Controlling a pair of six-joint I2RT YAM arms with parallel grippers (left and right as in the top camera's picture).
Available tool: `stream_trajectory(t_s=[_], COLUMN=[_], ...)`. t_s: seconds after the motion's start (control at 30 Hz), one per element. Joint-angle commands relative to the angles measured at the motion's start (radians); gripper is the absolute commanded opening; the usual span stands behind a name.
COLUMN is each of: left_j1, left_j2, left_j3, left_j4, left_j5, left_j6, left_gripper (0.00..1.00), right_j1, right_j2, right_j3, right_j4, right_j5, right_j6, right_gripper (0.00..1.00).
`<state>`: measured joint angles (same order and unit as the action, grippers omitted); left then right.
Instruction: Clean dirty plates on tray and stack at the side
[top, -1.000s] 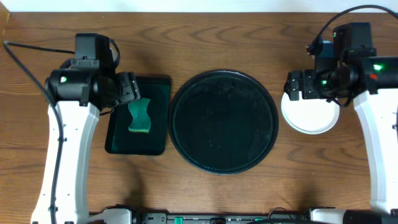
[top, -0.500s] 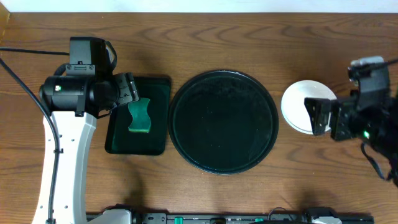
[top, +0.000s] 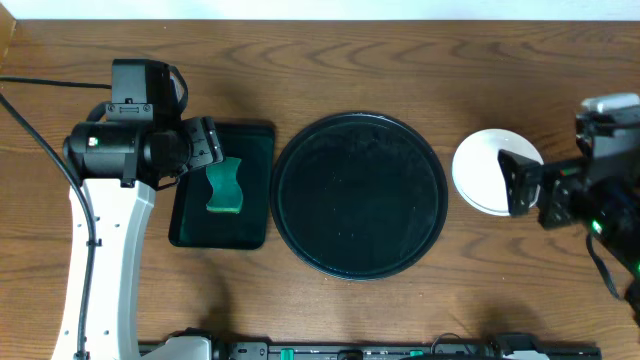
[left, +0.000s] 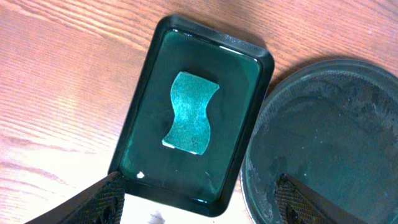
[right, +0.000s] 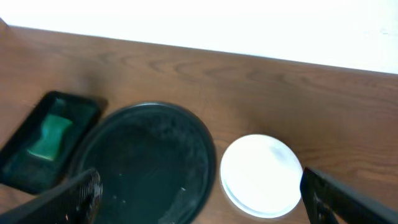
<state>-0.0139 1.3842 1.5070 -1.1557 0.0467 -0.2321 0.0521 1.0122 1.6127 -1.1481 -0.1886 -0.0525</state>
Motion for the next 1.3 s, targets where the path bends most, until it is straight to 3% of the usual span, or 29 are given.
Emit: stream_trajectory(t_s=[0.0,0.2,0.4,0.5,0.7,1.0,1.27], left_j1=[0.002,0.002,0.002,0.002,0.002,0.002,0.002], left_j2=[-0.006,-0.006,-0.006,-0.006,-0.006,-0.005,-0.006], left_j3=[0.014,0.014,0.014,0.014,0.014,0.014,0.014], left_j4=[-0.003,-0.003,-0.003,-0.003,-0.003,-0.003,-0.003], left_j5=[-0.005,-0.005,-0.005,-0.005,-0.005,-0.005,-0.005], left_j6=[-0.002,-0.002,-0.002,-0.002,-0.002,-0.002,-0.002], left_gripper=[0.78,0.78,0.78,0.78,0.78,0.78,0.78], right_j1=[0.009,0.021,0.023,0.023,0.021,0.021,0.021], right_j2=[-0.032,-0.224,-0.491,-0.676,-0.907,-0.971,-0.988], right_j3=[-0.201,-0.682,-1.102,-1.287,-1.481,-1.602,-1.607], right_j4=[0.165,0.665,0.972,1.002,1.003,1.087,1.095], right_j5=[0.004,-0.012,-0.011,-0.011,-0.019,-0.04,-0.04], right_j6=[-0.111,-0.121,-0.219,-0.293,-0.293,-0.297,-0.3], right_gripper=[0.99,0.99,0.99,0.99,0.99,0.99,0.99])
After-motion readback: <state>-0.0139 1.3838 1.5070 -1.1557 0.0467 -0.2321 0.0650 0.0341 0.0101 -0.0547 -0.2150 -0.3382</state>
